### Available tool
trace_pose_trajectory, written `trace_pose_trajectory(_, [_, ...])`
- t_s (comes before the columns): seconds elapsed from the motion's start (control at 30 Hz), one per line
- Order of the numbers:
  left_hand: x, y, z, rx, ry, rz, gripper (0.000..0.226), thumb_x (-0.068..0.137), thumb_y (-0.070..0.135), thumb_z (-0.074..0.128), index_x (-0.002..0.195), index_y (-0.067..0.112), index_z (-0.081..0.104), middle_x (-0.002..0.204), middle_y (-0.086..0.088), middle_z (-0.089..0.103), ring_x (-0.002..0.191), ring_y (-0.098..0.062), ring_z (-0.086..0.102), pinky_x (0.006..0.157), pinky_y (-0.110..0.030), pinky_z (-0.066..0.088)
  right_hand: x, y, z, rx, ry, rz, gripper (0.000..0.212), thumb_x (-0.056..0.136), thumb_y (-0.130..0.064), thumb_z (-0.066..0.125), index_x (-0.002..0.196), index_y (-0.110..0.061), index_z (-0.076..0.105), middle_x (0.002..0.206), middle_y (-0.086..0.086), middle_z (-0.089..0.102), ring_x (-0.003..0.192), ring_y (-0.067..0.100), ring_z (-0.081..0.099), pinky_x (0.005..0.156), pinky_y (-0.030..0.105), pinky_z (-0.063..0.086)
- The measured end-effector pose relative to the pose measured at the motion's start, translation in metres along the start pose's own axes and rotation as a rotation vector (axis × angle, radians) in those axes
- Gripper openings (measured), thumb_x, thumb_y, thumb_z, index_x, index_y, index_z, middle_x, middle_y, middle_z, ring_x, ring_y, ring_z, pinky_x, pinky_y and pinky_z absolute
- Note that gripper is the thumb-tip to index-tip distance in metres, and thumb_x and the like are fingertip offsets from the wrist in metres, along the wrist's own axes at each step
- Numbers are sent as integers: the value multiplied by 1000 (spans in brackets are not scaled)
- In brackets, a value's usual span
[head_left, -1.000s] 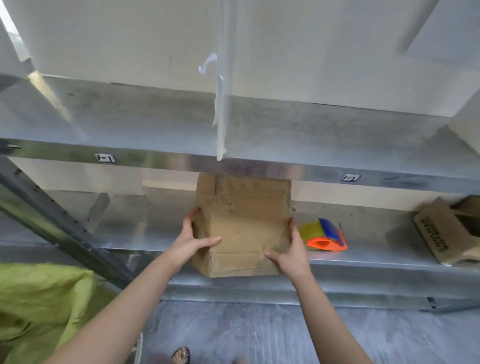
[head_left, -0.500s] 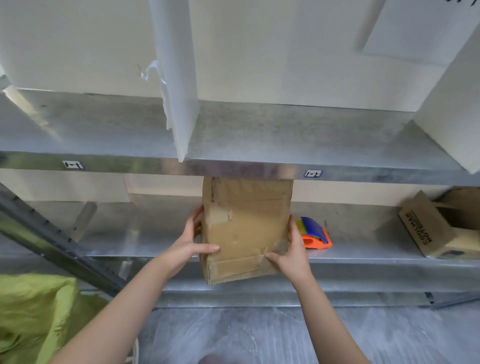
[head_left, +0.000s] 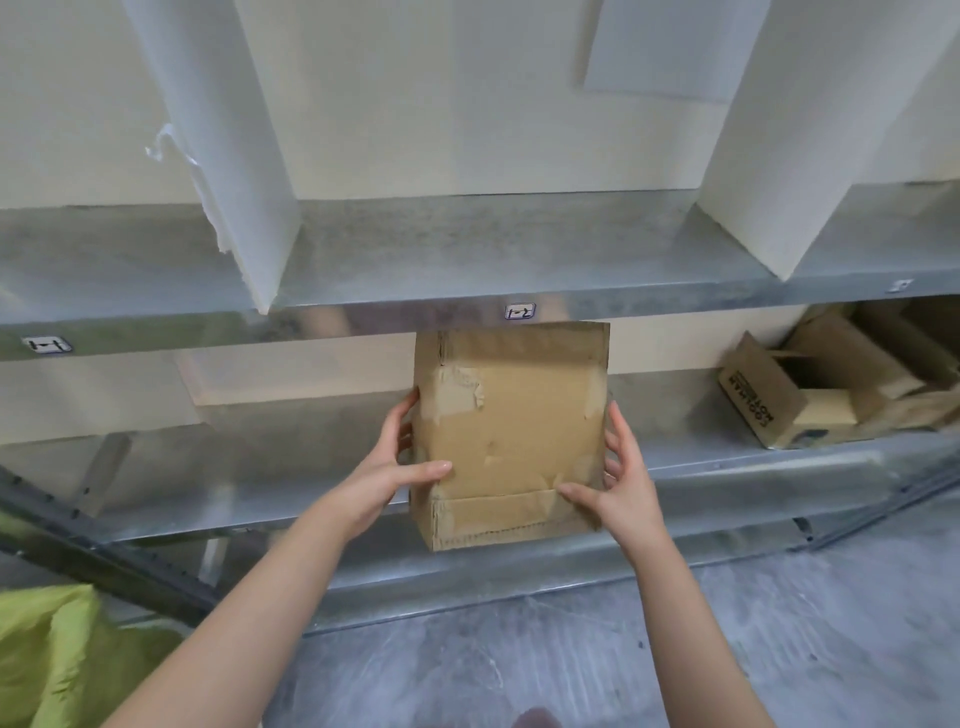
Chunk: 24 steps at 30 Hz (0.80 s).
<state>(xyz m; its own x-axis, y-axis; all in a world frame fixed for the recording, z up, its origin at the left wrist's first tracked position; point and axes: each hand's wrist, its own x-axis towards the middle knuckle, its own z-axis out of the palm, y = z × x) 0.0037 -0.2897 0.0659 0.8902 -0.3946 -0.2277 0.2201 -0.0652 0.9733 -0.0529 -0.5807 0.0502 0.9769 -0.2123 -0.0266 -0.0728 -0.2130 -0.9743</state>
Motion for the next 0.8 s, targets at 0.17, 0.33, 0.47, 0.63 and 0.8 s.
trace_pose_trajectory(0.17, [22, 11, 61, -1, -18, 13, 117, 48, 48, 92, 139, 58, 19, 149, 13, 29, 136, -14, 33, 115, -45, 30, -2, 8, -61, 23, 15, 5, 113, 65, 2, 86, 143, -53, 25, 140, -9, 44, 112, -3, 56, 91, 13, 46])
trace_pose_trajectory(0.33, [49, 17, 145, -14, -53, 28, 110, 57, 37, 91, 137, 63, 21, 148, 11, 31, 134, -13, 37, 113, -45, 32, 6, 17, -145, -35, 19, 21, 113, 69, -1, 84, 147, -50, 20, 140, -13, 40, 117, 4, 50, 100, 23, 41])
trace_pose_trajectory(0.47, [71, 21, 215, -2, -29, 53, 114, 56, 31, 91, 140, 59, 20, 149, 9, 30, 135, -10, 35, 111, -40, 37, 21, 26, -215, -114, 33, 38, 115, 71, -4, 84, 152, -41, 12, 146, -13, 32, 128, 10, 39, 106, 29, 37])
trace_pose_trajectory(0.63, [99, 30, 272, 60, 39, 55, 105, 71, 7, 83, 142, 51, 18, 148, 15, 27, 132, -9, 36, 101, -35, 47, 45, 41, -268, -88, 49, 53, 99, 72, -9, 84, 146, -43, 26, 147, -13, 35, 134, 19, 41, 110, 48, 40])
trace_pose_trajectory(0.8, [129, 31, 302, 112, 119, 39, 87, 80, 5, 76, 140, 39, 23, 124, 14, 58, 112, -4, 58, 85, -19, 52, 75, 45, -280, 80, -27, 22, 84, 79, 0, 76, 139, -37, 30, 146, -9, 37, 137, 17, 38, 105, 25, 39])
